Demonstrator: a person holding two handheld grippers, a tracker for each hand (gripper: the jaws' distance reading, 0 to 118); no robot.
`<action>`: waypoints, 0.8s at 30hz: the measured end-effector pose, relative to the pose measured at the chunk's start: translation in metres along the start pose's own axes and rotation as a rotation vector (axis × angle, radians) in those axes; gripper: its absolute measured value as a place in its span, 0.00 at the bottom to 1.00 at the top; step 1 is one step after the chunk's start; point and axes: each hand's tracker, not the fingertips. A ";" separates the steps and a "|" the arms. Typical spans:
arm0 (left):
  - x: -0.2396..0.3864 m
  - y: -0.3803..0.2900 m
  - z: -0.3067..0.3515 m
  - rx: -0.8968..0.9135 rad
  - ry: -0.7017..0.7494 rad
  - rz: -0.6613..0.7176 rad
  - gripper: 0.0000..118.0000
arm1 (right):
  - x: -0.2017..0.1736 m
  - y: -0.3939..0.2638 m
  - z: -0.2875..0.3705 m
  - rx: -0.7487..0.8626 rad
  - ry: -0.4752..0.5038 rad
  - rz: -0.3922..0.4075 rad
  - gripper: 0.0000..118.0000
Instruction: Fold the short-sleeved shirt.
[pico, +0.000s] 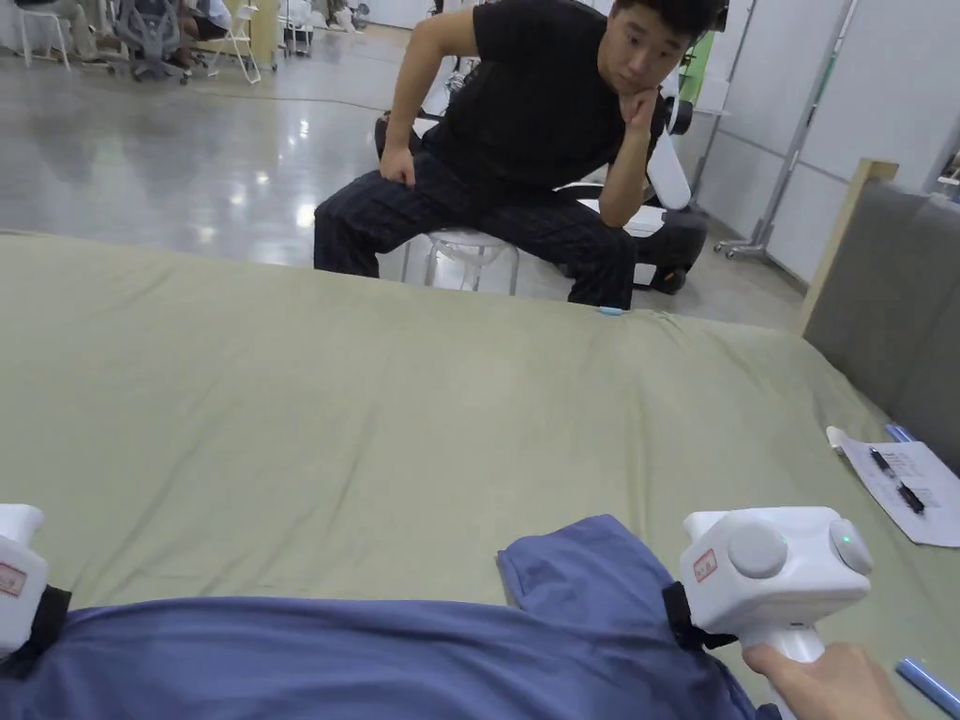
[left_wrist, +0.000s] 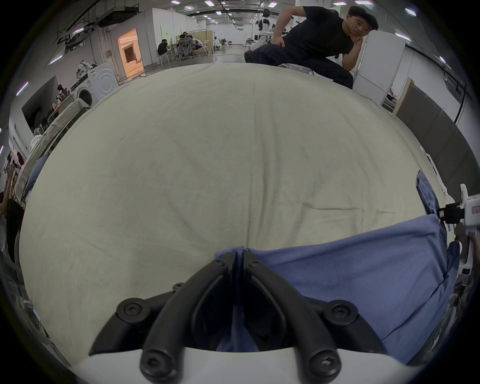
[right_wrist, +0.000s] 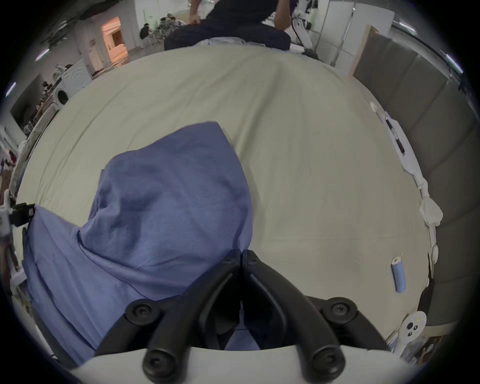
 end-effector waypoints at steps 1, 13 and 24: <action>-0.002 -0.001 0.002 0.002 -0.007 0.008 0.06 | -0.002 -0.005 0.005 0.026 -0.023 0.002 0.01; -0.044 -0.103 0.143 0.229 -0.219 -0.002 0.05 | 0.026 -0.160 0.160 0.280 0.138 -0.049 0.00; -0.054 -0.184 0.135 0.164 -0.217 0.020 0.05 | 0.005 -0.263 0.155 0.242 0.120 -0.139 0.00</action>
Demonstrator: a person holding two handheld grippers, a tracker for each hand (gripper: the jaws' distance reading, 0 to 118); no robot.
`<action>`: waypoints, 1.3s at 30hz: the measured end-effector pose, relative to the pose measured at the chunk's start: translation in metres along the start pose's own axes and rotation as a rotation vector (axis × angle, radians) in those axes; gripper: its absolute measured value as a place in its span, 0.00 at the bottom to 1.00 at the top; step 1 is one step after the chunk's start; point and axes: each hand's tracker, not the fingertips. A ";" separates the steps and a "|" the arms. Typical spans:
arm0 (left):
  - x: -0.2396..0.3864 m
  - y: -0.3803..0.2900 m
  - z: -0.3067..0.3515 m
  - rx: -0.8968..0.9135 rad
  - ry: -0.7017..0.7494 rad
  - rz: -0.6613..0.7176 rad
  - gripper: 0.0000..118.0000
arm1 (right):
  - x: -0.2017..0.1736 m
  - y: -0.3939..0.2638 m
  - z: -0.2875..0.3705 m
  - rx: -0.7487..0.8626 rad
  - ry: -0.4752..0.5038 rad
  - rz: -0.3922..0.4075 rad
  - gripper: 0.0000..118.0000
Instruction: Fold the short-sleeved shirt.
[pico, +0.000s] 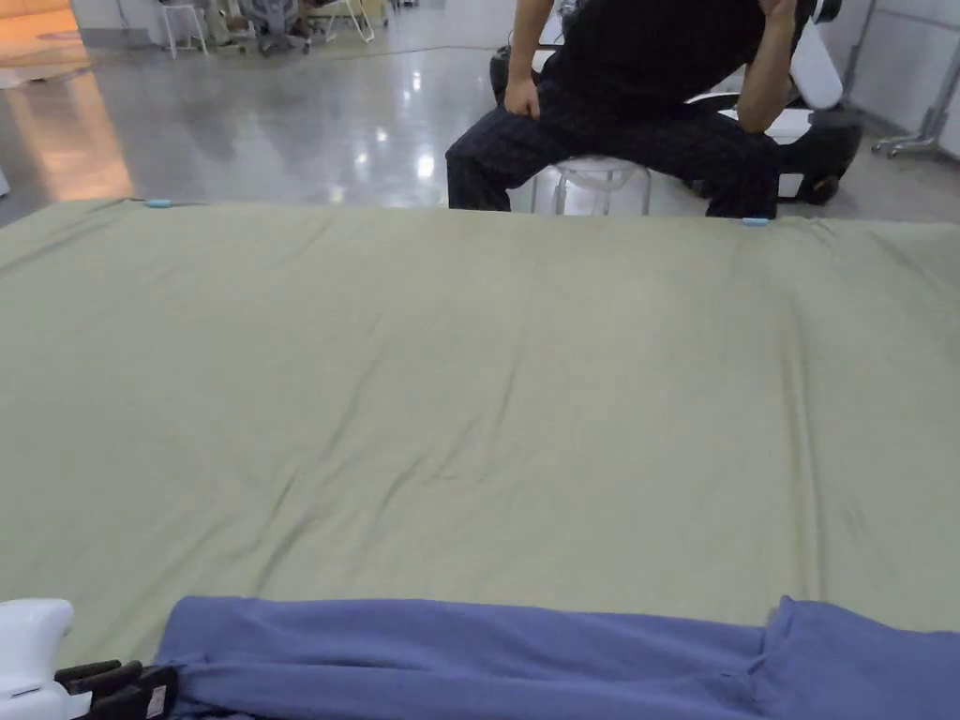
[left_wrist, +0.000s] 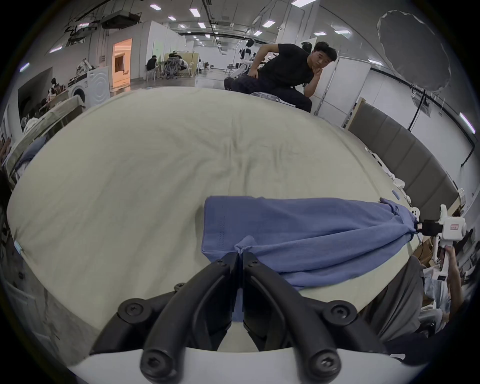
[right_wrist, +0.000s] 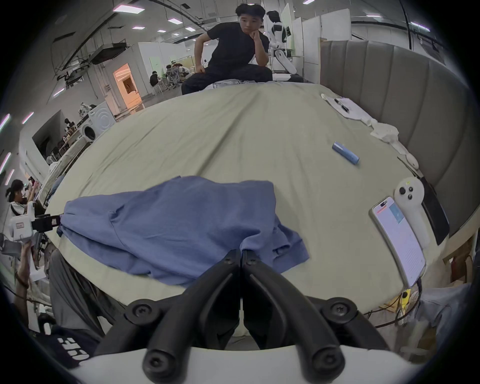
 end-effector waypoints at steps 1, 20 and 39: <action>0.000 -0.003 0.000 0.011 0.000 -0.001 0.04 | 0.006 -0.001 -0.007 -0.003 0.002 0.011 0.00; 0.096 0.065 0.046 0.432 0.076 -0.296 0.49 | -0.094 0.071 0.030 0.316 0.017 0.172 0.55; 0.121 0.061 -0.010 0.314 -0.069 -0.110 0.03 | -0.148 0.072 -0.049 0.244 -0.013 0.115 0.00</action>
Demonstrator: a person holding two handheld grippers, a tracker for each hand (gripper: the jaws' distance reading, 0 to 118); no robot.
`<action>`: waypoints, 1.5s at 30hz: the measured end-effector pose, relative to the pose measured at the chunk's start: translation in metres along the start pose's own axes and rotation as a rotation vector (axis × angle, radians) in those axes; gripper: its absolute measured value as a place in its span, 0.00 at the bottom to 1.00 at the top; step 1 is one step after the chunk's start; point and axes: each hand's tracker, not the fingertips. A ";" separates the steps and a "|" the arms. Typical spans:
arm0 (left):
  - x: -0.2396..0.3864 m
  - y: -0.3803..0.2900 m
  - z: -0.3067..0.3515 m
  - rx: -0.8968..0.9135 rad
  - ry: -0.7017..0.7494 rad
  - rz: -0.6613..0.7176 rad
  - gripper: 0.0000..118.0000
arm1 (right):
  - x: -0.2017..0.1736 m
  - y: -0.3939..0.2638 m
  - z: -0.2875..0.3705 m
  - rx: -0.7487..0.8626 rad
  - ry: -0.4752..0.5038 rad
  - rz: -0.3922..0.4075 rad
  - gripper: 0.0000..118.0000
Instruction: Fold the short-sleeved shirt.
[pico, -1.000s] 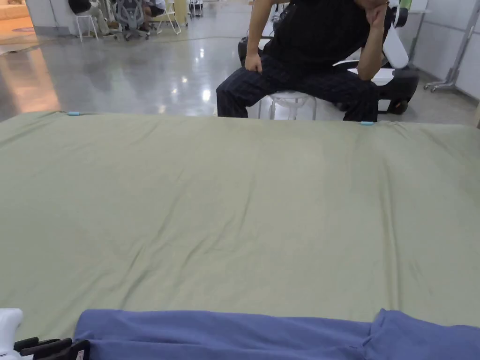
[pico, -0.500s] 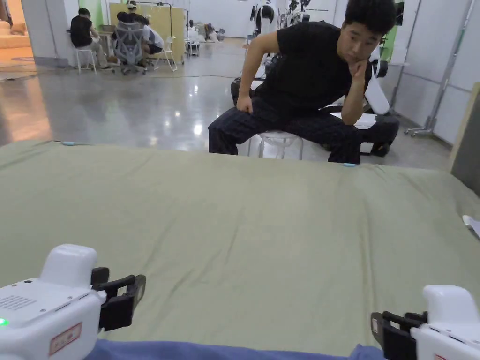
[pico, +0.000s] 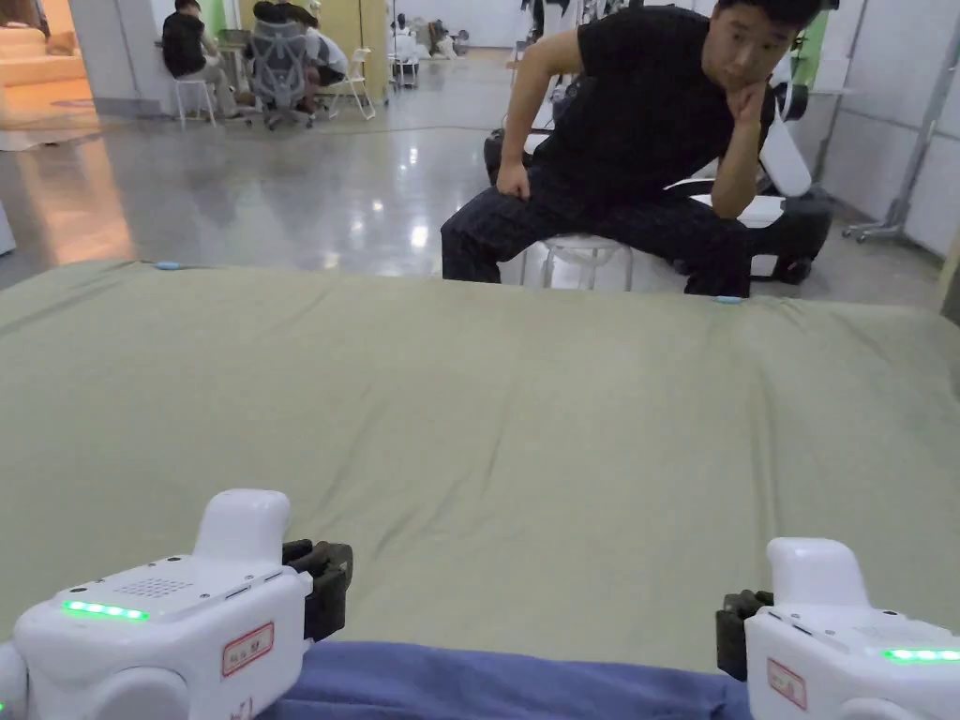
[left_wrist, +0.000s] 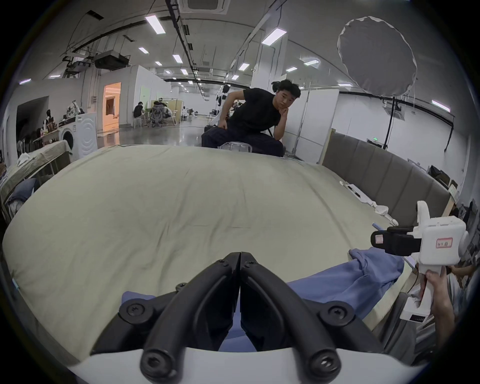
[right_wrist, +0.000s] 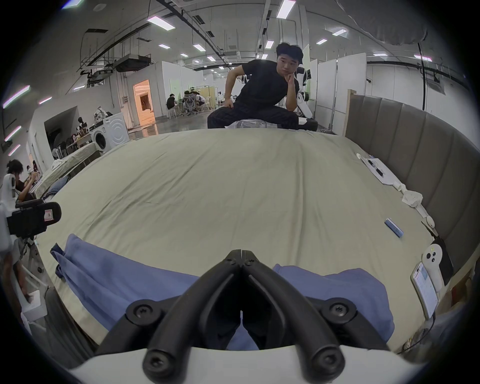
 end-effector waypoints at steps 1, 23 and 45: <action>-0.003 0.001 0.001 -0.008 0.010 0.019 0.03 | 0.000 0.000 0.000 -0.006 -0.003 0.005 0.00; -0.164 -0.024 0.053 -0.152 -0.185 0.454 0.58 | -0.009 -0.012 0.019 -0.024 0.058 -0.007 0.00; -0.174 -0.104 -0.044 -0.284 -0.448 0.945 0.14 | 0.012 -0.025 0.025 -0.064 0.054 -0.095 0.00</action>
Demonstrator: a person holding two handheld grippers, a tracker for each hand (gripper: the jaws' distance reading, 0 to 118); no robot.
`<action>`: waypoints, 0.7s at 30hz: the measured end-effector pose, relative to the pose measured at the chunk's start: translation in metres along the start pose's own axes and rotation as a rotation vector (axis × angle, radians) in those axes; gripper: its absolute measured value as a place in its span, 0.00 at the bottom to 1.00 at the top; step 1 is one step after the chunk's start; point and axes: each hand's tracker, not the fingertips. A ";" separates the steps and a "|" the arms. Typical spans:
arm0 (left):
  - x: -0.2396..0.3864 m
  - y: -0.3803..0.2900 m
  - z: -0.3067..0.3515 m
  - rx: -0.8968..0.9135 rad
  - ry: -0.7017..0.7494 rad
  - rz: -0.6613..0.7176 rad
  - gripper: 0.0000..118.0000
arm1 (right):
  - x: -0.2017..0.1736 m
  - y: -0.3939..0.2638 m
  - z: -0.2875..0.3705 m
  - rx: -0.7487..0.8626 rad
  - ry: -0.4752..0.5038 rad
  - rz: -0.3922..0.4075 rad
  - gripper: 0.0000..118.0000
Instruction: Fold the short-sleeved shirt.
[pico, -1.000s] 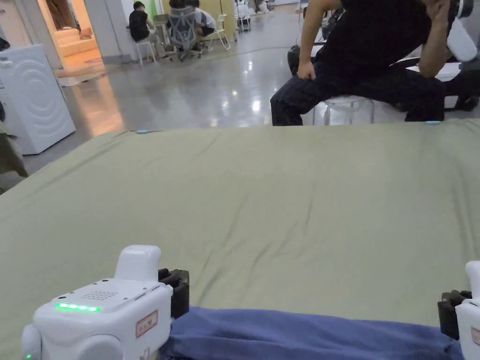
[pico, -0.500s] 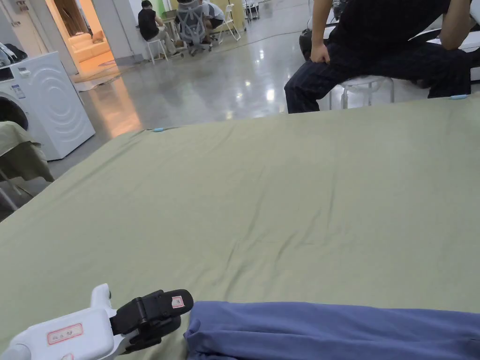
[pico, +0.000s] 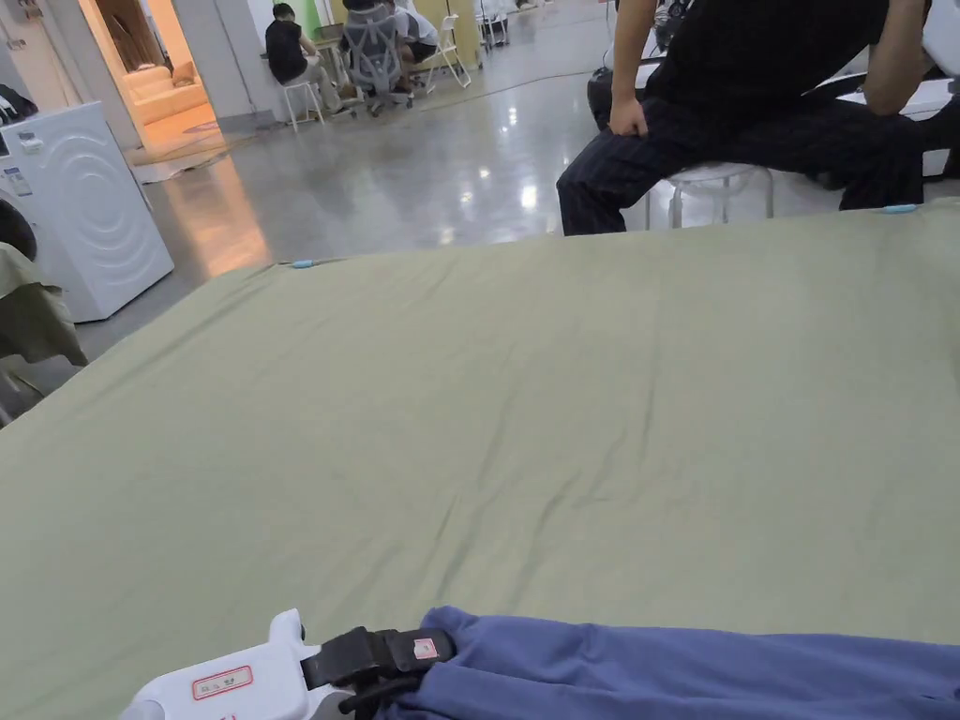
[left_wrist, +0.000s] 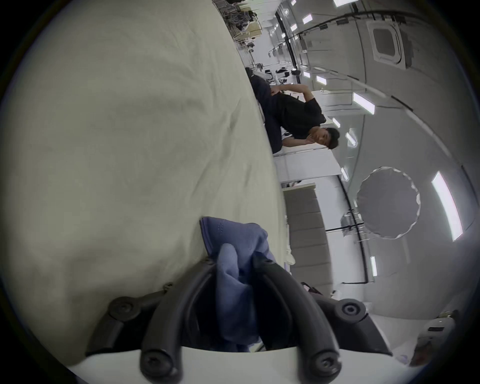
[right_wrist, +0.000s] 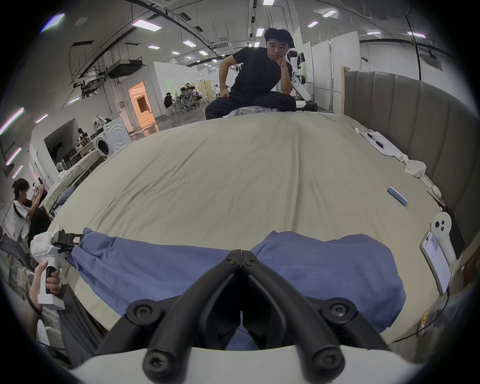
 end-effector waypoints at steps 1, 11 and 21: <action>0.003 -0.003 -0.001 0.014 0.011 0.004 0.14 | 0.001 0.000 0.000 -0.002 0.004 -0.007 0.00; 0.052 0.020 0.077 0.227 0.025 -0.102 0.12 | 0.020 0.002 0.017 0.035 0.004 -0.053 0.00; 0.188 -0.037 0.006 0.159 0.211 -0.483 0.12 | 0.038 0.000 0.021 0.062 -0.007 -0.088 0.00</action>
